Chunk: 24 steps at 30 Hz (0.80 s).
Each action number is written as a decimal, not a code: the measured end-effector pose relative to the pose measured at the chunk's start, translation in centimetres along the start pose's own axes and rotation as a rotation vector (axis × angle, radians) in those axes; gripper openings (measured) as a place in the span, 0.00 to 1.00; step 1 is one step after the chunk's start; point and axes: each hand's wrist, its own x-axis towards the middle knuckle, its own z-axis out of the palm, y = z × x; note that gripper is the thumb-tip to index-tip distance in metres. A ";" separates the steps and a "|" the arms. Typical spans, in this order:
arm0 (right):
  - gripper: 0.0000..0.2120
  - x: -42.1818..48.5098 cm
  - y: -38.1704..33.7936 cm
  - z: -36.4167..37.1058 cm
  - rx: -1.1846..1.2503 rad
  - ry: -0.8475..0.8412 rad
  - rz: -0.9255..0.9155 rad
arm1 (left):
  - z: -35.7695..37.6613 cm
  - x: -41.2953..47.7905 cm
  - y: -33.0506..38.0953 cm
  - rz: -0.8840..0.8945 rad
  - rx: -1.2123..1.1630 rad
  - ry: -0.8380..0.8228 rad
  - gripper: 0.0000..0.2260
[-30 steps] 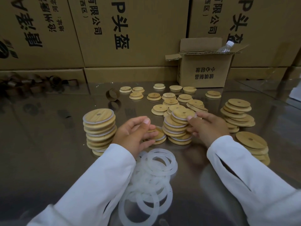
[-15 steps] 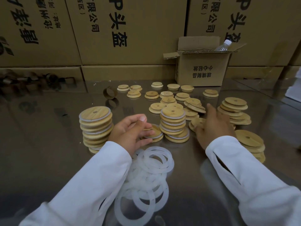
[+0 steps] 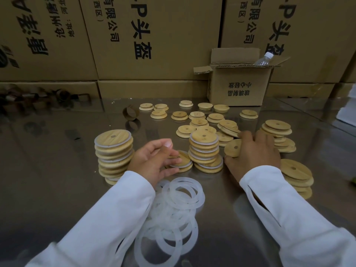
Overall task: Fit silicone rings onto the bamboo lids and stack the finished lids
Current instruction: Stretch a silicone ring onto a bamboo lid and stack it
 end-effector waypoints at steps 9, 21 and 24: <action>0.25 -2.2 -2.4 -1.8 0.534 0.572 -0.467 | 0.3 -0.2 0.5 -0.012 -0.083 -0.036 0.08; 0.22 -4.1 -4.1 -1.1 0.512 0.080 -0.407 | -0.4 0.1 0.4 0.192 0.026 0.028 0.12; 0.12 -4.3 -3.8 -0.6 0.229 -0.111 -0.442 | -0.3 0.0 0.4 0.198 0.001 0.030 0.14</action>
